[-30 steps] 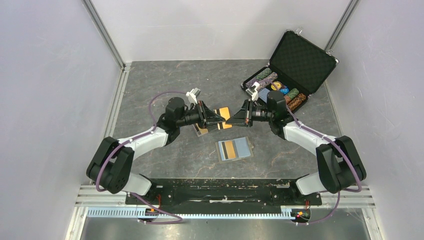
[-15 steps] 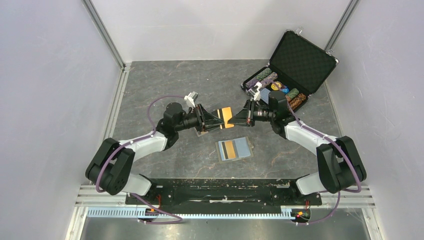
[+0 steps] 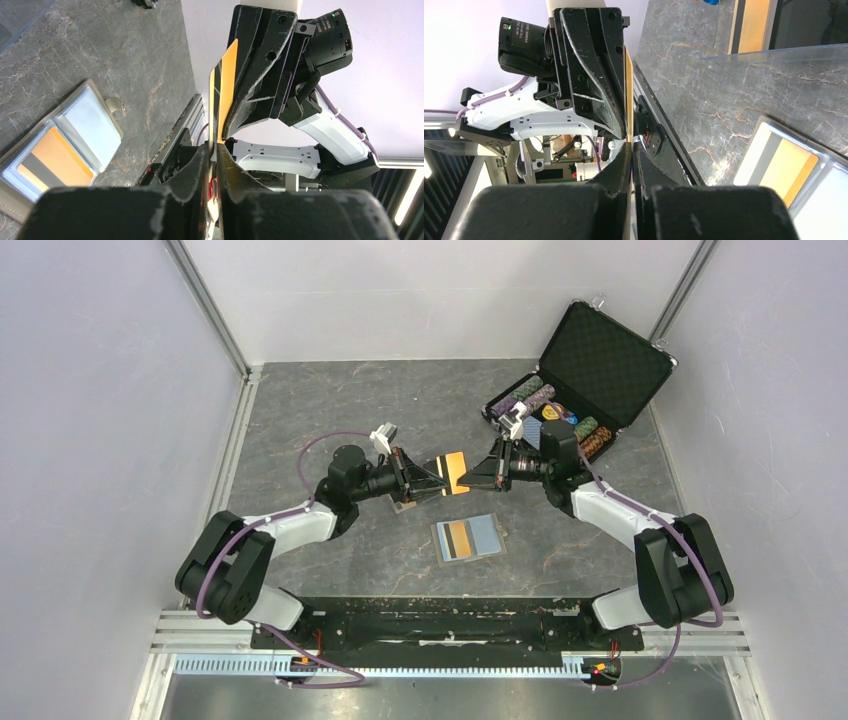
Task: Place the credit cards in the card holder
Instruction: Insert the credit card into the card holder.
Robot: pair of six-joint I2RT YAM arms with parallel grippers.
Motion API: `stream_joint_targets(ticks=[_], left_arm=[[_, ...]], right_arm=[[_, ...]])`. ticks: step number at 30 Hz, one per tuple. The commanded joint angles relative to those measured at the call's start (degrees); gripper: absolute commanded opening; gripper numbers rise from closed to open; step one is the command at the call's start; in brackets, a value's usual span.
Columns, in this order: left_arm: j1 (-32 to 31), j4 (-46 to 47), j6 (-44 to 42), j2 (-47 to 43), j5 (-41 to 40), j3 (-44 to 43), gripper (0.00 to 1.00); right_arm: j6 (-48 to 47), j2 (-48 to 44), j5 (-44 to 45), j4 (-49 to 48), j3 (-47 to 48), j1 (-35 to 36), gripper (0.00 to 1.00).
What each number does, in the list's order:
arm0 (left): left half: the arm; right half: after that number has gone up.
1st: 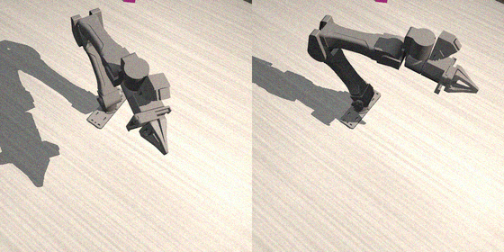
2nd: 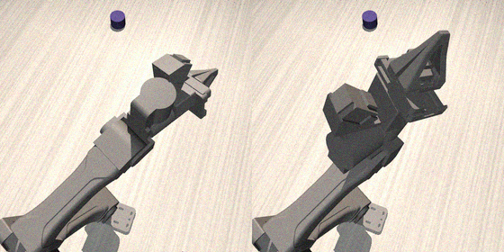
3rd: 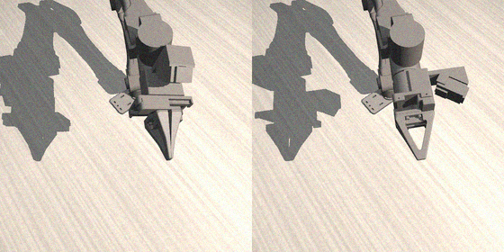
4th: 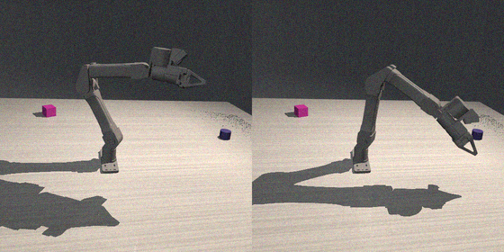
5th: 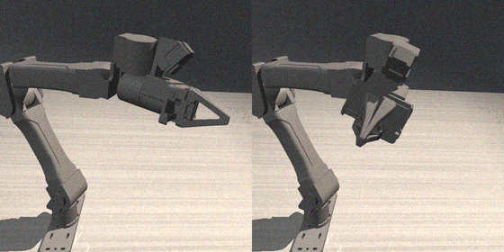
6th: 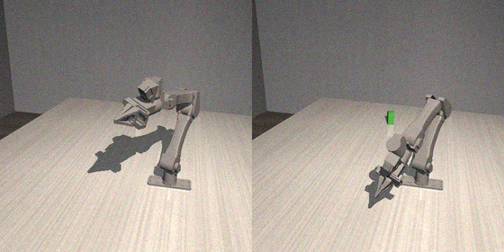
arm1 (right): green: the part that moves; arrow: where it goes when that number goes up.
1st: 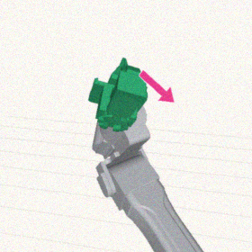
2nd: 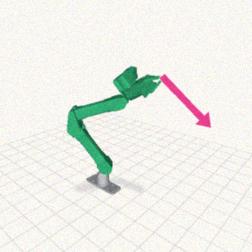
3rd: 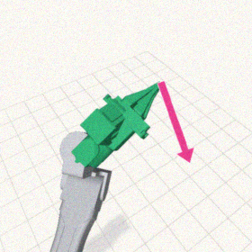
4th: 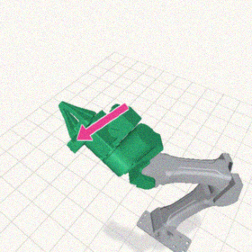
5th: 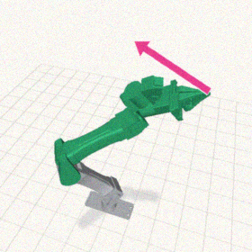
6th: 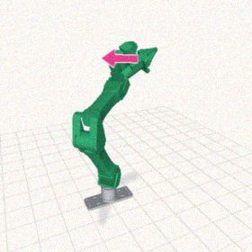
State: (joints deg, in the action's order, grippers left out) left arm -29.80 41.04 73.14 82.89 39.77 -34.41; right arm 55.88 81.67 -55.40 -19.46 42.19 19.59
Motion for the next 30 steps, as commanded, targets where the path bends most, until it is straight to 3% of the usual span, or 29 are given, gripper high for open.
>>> stream_joint_targets(ticks=[1, 9, 12, 16, 19, 24, 30], left_arm=[[-0.4, 5.5, 1.4, -0.2, 1.2, -1.0, 0.2], [-0.4, 10.1, 3.3, 3.0, 2.4, -2.3, 0.2], [-0.4, 11.3, 3.8, 3.8, 2.7, -2.6, 0.03], [-0.4, 9.7, 3.4, 3.3, 2.2, -2.0, 0.02], [-0.6, 4.3, 1.5, 1.6, 0.9, -0.8, 0.02], [-2.8, -12.6, -6.5, -2.0, -3.1, -0.1, 0.02], [-7.5, -17.1, -7.6, 0.0, -7.3, 1.7, 0.02]], right_arm=[[-1.5, -0.4, -2.2, -1.1, -0.5, 0.6, 0.0], [-0.8, 0.0, -4.2, -2.5, -0.6, 0.7, 0.0], [-1.2, 0.2, -4.6, -2.0, -0.5, 0.8, 0.01], [-6.6, 0.4, -2.7, 4.5, 0.2, 0.7, 0.24], [-17.0, 0.6, 1.2, 17.0, 2.7, 0.7, 0.39], [-32.5, 1.5, 8.8, 34.9, 6.6, 0.2, 0.54], [-43.2, 0.1, 24.3, 45.4, 6.2, -1.5, 0.66]])
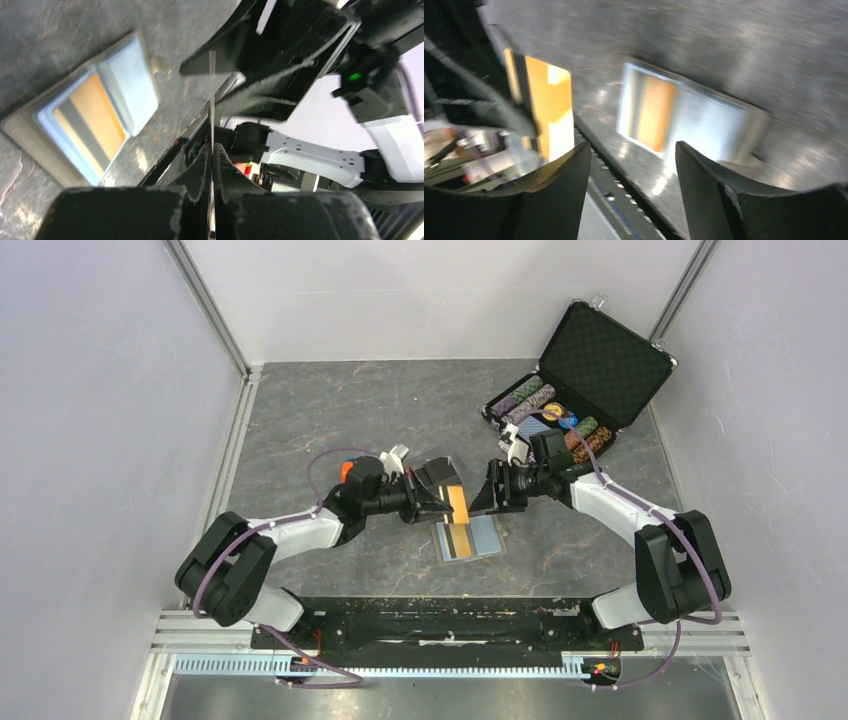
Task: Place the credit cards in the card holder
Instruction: Insert the credit card into the card holder.
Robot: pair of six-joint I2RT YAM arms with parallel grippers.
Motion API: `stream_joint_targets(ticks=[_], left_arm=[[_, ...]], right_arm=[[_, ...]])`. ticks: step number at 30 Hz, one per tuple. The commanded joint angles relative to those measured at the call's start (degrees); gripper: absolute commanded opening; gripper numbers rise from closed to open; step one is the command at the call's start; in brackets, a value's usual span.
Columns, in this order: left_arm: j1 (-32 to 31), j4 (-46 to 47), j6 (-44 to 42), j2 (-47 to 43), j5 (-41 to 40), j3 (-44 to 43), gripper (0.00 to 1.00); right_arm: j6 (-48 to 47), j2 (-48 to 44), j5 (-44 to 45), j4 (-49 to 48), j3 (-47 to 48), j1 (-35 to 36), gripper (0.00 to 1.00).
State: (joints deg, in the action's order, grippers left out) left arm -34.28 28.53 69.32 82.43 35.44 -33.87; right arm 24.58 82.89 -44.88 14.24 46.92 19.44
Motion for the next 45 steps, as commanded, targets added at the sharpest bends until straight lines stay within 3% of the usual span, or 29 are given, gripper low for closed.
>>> stream_joint_targets(ticks=[1, 5, 12, 17, 22, 29, 45], left_arm=[[-4.3, -4.9, -3.9, 1.3, -3.5, 1.0, 0.02], [-8.5, -8.2, -5.5, 4.0, -6.6, 0.1, 0.02], [-11.9, -10.6, -6.1, 5.3, -11.4, 1.2, 0.02], [-11.9, -9.5, -6.7, 6.7, -11.8, 2.5, 0.02], [-11.9, -9.1, -7.3, 7.2, -12.0, 3.3, 0.02], [-11.9, -9.0, -8.8, 7.3, -12.5, 3.1, 0.02], [-11.3, -6.8, -11.5, 8.2, -10.0, -0.2, 0.02]], right_arm=[[-13.2, -1.5, 16.2, 12.7, 1.2, -1.6, 0.67], [-17.2, -2.6, 25.0, 14.4, -0.8, -1.7, 0.74], [-17.5, 0.7, 20.7, 9.9, -5.6, -1.7, 0.75], [-15.1, 0.4, 16.0, 6.5, -10.2, -1.7, 0.7], [-12.7, -2.2, 11.3, 4.3, -15.2, -1.7, 0.51], [-11.1, -5.5, 9.1, 4.3, -19.0, -1.7, 0.42], [-9.7, -5.5, 8.2, 2.4, -20.2, -1.7, 0.42]])
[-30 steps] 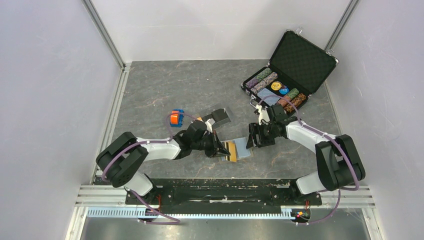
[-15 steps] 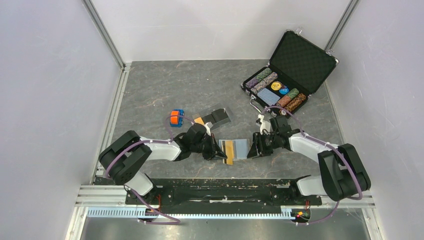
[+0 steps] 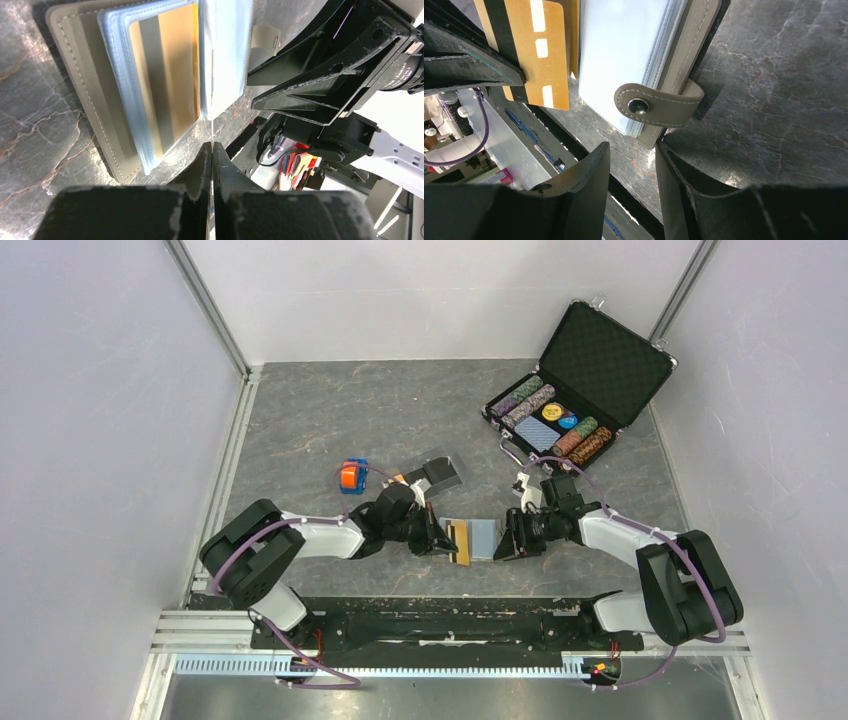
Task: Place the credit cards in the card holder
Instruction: Insert the credit card into the card holder.
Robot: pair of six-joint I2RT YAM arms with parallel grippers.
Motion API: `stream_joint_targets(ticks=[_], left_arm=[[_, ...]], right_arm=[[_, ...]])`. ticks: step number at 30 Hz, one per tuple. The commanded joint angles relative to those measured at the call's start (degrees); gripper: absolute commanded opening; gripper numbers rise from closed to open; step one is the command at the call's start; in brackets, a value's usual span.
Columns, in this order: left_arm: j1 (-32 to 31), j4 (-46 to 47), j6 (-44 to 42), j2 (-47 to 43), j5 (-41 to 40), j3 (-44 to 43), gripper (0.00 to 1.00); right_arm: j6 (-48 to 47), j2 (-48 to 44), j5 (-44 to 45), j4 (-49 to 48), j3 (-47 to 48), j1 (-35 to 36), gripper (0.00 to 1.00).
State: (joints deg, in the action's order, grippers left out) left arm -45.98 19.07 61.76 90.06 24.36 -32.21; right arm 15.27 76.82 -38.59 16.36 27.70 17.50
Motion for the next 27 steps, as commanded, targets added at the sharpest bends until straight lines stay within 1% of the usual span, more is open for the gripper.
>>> stream_joint_targets(ticks=[1, 7, 14, 27], left_arm=[[0.7, 2.6, -4.2, 0.7, 1.1, -2.0, 0.02], [2.4, 3.4, -5.2, 3.2, 3.1, -3.4, 0.02], [2.7, 3.9, -6.1, 6.9, 6.1, -6.7, 0.02], [2.7, 2.6, -7.1, 10.2, 7.1, -9.6, 0.02]], right_arm=[[-0.3, 0.6, 1.9, 0.3, -1.0, 0.3, 0.42], [-0.2, 0.1, 2.4, 0.5, -1.1, 0.2, 0.42], [-0.1, -0.3, 3.1, 1.3, -0.7, 0.3, 0.42], [-0.3, -0.1, 3.3, 1.5, -0.1, 0.2, 0.42]])
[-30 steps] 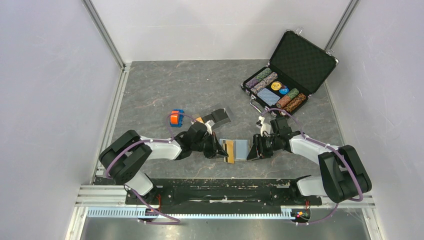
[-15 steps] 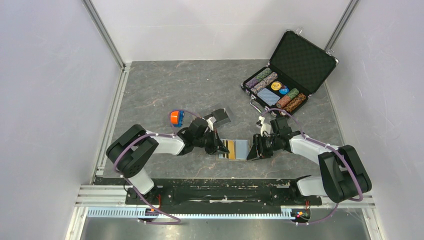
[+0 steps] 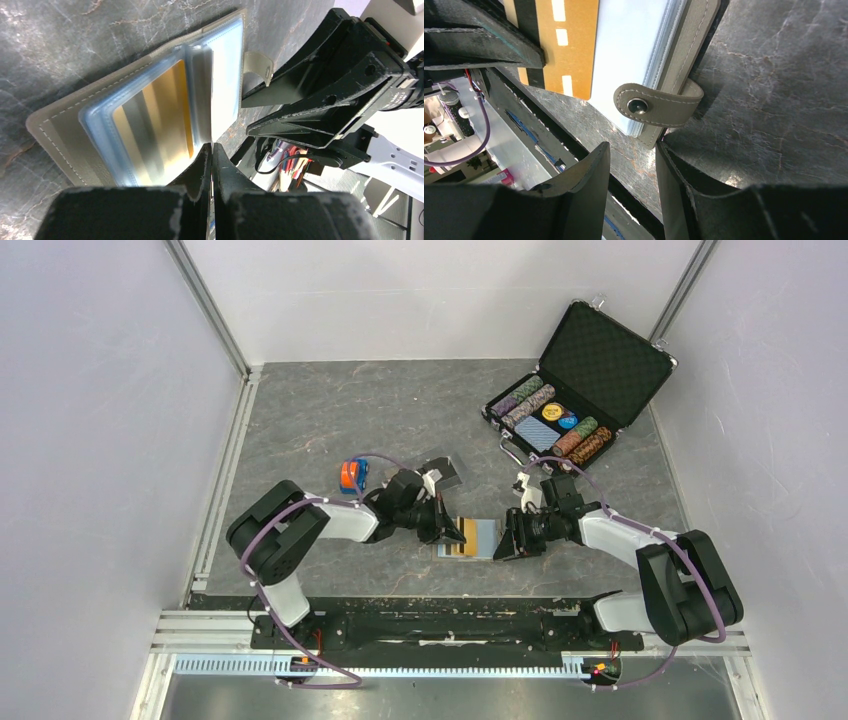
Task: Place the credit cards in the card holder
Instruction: Insert the credit card into the card holder.
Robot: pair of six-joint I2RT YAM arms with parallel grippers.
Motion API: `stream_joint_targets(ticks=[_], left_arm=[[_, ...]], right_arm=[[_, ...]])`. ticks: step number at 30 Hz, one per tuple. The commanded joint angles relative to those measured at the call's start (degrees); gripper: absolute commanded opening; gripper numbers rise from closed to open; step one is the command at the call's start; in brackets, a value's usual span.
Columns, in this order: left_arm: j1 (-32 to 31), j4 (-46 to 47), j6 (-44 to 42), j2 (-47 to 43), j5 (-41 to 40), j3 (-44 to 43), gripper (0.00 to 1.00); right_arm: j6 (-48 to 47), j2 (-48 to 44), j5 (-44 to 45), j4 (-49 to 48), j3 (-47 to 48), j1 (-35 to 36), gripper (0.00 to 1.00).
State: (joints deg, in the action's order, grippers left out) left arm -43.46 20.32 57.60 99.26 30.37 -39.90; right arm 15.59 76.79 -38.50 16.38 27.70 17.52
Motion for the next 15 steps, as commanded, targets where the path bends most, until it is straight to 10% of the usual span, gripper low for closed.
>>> stream_joint_targets(ticks=[1, 15], left_arm=[[0.2, 1.0, -3.1, 0.9, 1.0, -1.9, 0.02], [1.0, -1.2, -3.8, -4.3, -2.6, 0.7, 0.02]], right_arm=[[-0.7, 0.1, 3.2, 1.5, -0.1, 0.2, 0.42], [-0.8, 1.0, 3.3, 1.4, 0.6, 0.2, 0.42]])
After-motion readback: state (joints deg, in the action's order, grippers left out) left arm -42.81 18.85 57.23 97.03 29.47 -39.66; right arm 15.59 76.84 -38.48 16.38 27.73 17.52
